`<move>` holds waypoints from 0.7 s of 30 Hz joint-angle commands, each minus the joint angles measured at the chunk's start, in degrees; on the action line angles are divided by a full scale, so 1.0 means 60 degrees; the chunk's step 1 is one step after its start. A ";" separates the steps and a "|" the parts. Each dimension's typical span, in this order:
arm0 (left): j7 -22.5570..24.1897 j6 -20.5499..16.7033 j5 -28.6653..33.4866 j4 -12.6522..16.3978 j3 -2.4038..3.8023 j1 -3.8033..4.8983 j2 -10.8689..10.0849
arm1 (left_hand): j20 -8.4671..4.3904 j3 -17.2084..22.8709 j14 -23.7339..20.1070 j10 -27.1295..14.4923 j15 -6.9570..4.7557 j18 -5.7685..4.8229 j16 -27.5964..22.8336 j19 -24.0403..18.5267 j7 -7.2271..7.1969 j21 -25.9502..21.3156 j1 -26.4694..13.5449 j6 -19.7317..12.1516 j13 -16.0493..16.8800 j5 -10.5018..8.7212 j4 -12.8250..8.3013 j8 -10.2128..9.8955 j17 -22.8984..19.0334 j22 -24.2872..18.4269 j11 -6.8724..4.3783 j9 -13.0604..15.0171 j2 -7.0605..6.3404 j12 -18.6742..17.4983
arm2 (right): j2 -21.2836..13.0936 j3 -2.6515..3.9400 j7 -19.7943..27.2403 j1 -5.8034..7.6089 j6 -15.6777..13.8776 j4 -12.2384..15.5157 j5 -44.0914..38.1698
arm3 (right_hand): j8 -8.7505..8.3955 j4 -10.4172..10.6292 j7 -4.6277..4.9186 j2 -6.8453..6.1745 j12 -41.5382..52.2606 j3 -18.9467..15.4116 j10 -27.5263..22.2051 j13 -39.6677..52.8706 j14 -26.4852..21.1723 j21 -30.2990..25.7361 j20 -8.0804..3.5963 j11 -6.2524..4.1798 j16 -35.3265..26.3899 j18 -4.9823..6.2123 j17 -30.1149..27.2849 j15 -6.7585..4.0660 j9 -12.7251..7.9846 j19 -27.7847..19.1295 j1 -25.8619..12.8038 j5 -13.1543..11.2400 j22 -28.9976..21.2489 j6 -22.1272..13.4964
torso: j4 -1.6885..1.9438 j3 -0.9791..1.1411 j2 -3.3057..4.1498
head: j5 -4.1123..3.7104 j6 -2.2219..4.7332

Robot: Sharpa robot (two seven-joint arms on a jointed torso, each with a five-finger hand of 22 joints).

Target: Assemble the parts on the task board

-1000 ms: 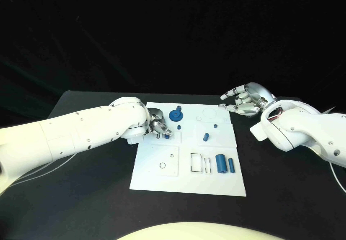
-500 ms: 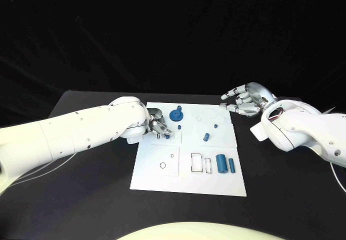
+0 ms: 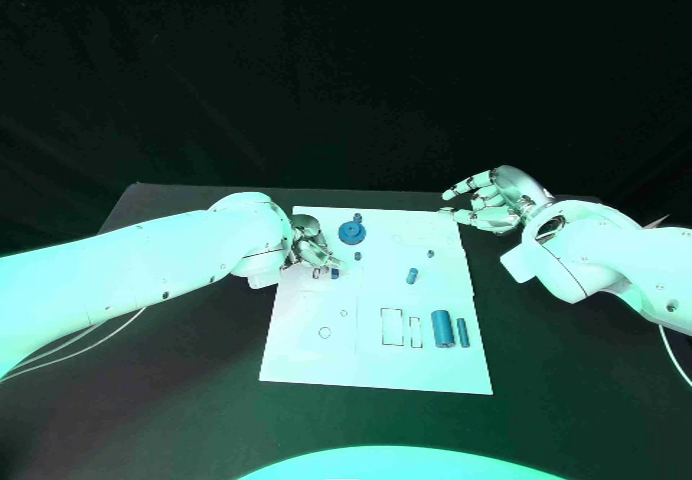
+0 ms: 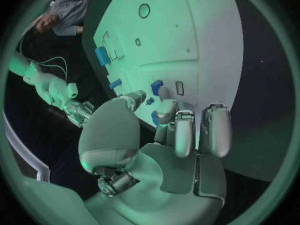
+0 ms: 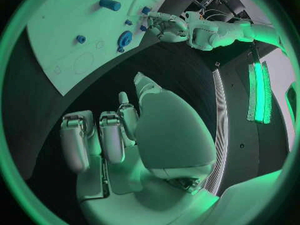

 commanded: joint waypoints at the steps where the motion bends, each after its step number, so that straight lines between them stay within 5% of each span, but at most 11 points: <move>1: 0.0121 -0.0241 0.0593 0.0096 0.0148 0.0047 -0.0119 | 0.0038 -0.0126 0.0879 -0.0257 0.0046 -0.0075 -0.0078 -0.0151 0.0088 -0.0093 0.0175 -0.0300 -0.0301 -0.0004 0.0009 -0.0220 0.2158 0.0391 0.0065 -0.0081 0.0012 -0.0264 | 0.0014 0.0000 0.0139 -0.0005 0.0010 -0.0051 -0.0062 | 0.0054 0.0004 0.0031 0.0020 0.0033 0.0050 0.0041 0.0334 0.0867 -0.0062 -0.0091 -0.0035 -0.0038 -0.0082 0.1918 -0.0057 -0.0013 0.0896 -0.0069 0.0019 0.2372 -0.0068 | 0.0011 0.0008 -0.0027 | 0.0003 0.0018; 9: 0.0211 -0.0093 0.1271 -0.0052 0.0443 0.0427 -0.0362 | 0.0199 -0.0354 0.0823 -0.0606 0.0246 -0.0013 -0.0182 -0.0358 0.0347 -0.0250 0.0503 -0.0635 -0.0734 0.0032 0.0011 -0.0855 0.1998 0.0135 0.0295 -0.0528 0.0104 -0.0615 | 0.0040 0.0000 0.0158 -0.0006 0.0003 -0.0180 -0.0040 | 0.0054 0.0004 0.0031 0.0020 0.0033 0.0050 0.0041 0.0334 0.0867 -0.0062 -0.0091 -0.0035 -0.0038 -0.0082 0.1918 -0.0057 -0.0013 0.0896 -0.0069 0.0019 0.2372 -0.0068 | 0.0007 0.0009 -0.0025 | 0.0026 0.0088; 21: 0.0295 0.0226 0.0742 -0.1081 0.0507 0.0653 -0.0025 | 0.0256 -0.0427 0.0767 -0.0828 0.0306 0.0033 -0.0278 -0.0512 0.0416 -0.0362 0.0681 -0.0663 -0.1011 0.0049 0.0014 -0.1024 0.1851 -0.0056 0.0359 -0.0677 0.0156 -0.0840 | 0.0072 -0.0002 0.0168 -0.0006 0.0010 -0.0259 -0.0023 | 0.0054 0.0004 0.0031 0.0020 0.0033 0.0050 0.0041 0.0334 0.0867 -0.0062 -0.0091 -0.0035 -0.0038 -0.0082 0.1918 -0.0057 -0.0013 0.0896 -0.0069 0.0019 0.2372 -0.0068 | 0.0001 0.0012 0.0003 | 0.0076 0.0159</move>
